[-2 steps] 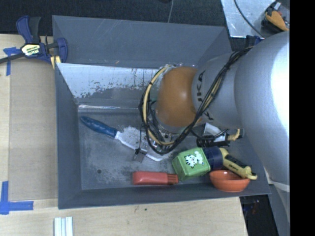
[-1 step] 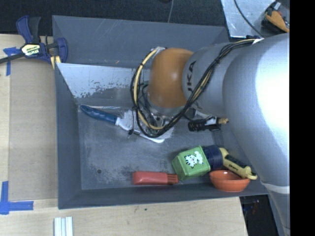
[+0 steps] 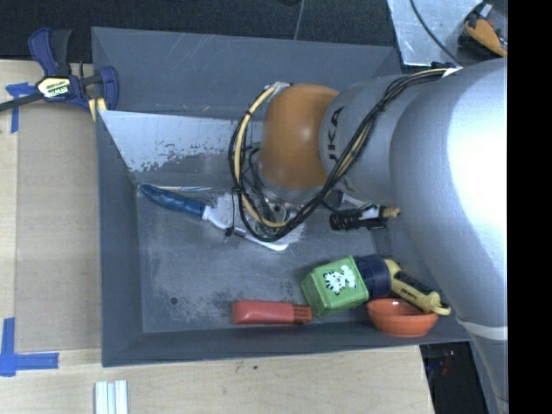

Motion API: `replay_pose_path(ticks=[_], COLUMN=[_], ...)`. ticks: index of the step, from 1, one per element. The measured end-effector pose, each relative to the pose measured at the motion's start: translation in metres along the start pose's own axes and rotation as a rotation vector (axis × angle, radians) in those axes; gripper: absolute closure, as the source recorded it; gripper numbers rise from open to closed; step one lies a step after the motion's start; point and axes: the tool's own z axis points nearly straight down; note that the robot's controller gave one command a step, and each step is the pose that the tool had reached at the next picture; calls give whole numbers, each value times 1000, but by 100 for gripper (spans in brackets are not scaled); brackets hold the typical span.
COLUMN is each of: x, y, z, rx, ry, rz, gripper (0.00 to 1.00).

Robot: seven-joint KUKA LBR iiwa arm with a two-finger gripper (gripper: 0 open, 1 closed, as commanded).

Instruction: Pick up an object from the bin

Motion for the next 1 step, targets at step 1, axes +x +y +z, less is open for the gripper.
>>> replay_pose_path(ticks=[1], x=[2], y=[-2], z=[-25], rx=[4], ry=[6], rz=[0], gripper=[100])
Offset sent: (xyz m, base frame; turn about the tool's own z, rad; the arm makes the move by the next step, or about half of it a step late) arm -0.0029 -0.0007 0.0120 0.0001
